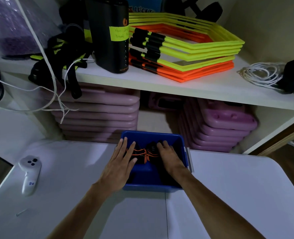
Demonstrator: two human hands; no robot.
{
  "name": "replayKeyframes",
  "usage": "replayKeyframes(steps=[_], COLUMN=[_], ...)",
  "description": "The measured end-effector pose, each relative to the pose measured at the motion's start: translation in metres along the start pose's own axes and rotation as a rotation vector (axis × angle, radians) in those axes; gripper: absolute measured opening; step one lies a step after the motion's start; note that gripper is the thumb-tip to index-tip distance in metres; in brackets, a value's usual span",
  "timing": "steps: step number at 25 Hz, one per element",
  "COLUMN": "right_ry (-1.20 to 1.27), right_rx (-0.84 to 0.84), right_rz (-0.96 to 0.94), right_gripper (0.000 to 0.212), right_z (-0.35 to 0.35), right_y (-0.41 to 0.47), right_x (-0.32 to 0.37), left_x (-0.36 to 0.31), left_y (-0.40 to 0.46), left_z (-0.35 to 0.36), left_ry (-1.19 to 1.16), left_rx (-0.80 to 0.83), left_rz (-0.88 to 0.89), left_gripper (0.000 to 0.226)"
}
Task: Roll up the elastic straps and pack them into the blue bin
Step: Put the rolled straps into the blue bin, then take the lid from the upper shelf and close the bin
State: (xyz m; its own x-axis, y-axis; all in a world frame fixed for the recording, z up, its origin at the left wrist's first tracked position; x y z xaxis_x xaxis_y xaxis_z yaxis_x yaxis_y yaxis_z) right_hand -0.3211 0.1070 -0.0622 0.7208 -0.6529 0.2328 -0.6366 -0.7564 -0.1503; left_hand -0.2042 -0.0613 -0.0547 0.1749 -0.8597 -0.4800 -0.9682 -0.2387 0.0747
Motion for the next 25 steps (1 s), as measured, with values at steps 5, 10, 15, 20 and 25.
replayKeyframes(steps=[5,10,15,20,25], right_ry=[0.136,0.222,0.208,0.147,0.083], right_rx=[-0.038,-0.151,-0.321,-0.523,-0.667], right_rz=[0.136,0.06,0.047,0.028,0.026], right_gripper=[0.049,0.072,0.063,0.057,0.057], right_z=[0.01,-0.012,-0.068,-0.161,-0.248], right_y=[0.002,-0.007,-0.028,-0.058,-0.084], right_x=[-0.01,0.008,0.007,0.0,-0.008], left_x=[-0.001,-0.001,-0.034,-0.114,-0.17], left_y=[0.0,0.002,0.021,0.065,0.094], left_z=[0.0,-0.001,-0.034,-0.102,-0.153], left_ry=[-0.011,0.043,0.177,0.133,0.15], left_rx=[0.008,0.047,0.023,-0.182,-0.308], left_rz=[-0.017,-0.049,-0.016,0.128,0.175], left_gripper=[0.067,0.073,0.09,0.076,0.077])
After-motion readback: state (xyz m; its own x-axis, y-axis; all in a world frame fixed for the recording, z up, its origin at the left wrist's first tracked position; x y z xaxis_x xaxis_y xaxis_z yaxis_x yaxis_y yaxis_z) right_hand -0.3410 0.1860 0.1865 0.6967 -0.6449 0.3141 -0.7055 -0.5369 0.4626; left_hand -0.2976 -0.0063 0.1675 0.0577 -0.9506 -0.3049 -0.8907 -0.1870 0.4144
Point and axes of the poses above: each hand's wrist, its own y-axis towards the middle knuckle, its own z-axis out of the palm, x = y × z, the point moved 4 cm from there along y, towards the middle knuckle, and after that the axes turned 12 degrees about -z, right-handed, at the moved point
